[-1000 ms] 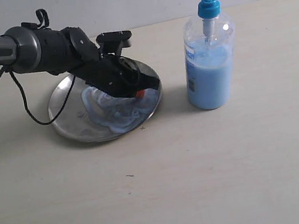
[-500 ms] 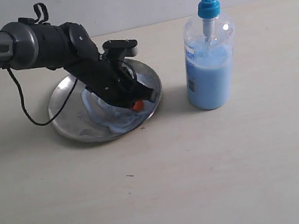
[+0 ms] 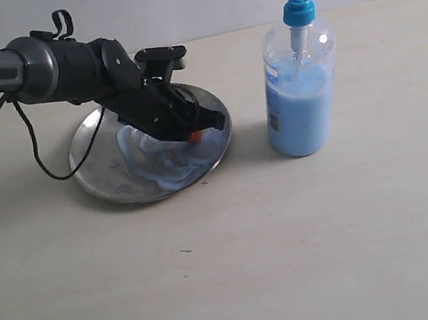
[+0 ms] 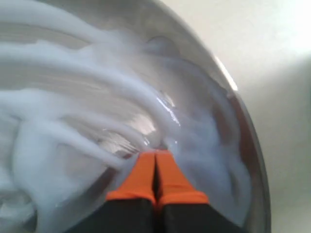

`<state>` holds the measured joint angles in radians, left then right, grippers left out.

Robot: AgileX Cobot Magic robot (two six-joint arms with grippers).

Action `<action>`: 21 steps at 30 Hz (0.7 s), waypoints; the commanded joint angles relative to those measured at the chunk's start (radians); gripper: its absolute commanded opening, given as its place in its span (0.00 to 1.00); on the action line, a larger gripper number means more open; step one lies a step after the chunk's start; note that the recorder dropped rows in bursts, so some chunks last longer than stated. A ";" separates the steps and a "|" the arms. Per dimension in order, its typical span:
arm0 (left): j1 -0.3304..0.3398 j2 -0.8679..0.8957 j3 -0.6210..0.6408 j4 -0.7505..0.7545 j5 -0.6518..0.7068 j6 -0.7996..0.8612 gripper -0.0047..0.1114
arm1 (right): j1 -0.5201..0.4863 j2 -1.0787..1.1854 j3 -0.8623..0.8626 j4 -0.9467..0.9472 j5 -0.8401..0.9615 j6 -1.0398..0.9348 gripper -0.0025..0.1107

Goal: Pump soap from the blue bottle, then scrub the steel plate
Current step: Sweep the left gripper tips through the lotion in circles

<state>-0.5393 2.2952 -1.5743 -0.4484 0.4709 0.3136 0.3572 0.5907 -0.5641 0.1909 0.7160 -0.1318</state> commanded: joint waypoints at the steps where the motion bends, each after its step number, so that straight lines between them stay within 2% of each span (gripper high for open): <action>1: -0.013 0.002 0.001 -0.060 -0.009 -0.008 0.04 | -0.002 -0.008 0.002 0.004 -0.004 -0.007 0.02; 6: -0.032 0.002 0.001 -0.067 0.081 0.021 0.04 | -0.002 -0.008 0.002 0.004 -0.004 -0.007 0.02; 10: -0.032 0.002 0.001 0.002 0.175 0.056 0.04 | -0.002 -0.008 0.002 0.004 -0.004 -0.007 0.02; 16: -0.028 0.002 0.001 0.212 0.182 -0.038 0.04 | -0.002 -0.008 0.002 0.004 -0.004 -0.007 0.02; 21: -0.028 0.002 0.001 0.316 0.150 -0.111 0.04 | -0.002 -0.008 0.002 0.004 -0.004 -0.007 0.02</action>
<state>-0.5685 2.2805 -1.5826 -0.2067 0.6176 0.2505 0.3572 0.5907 -0.5641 0.1909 0.7160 -0.1318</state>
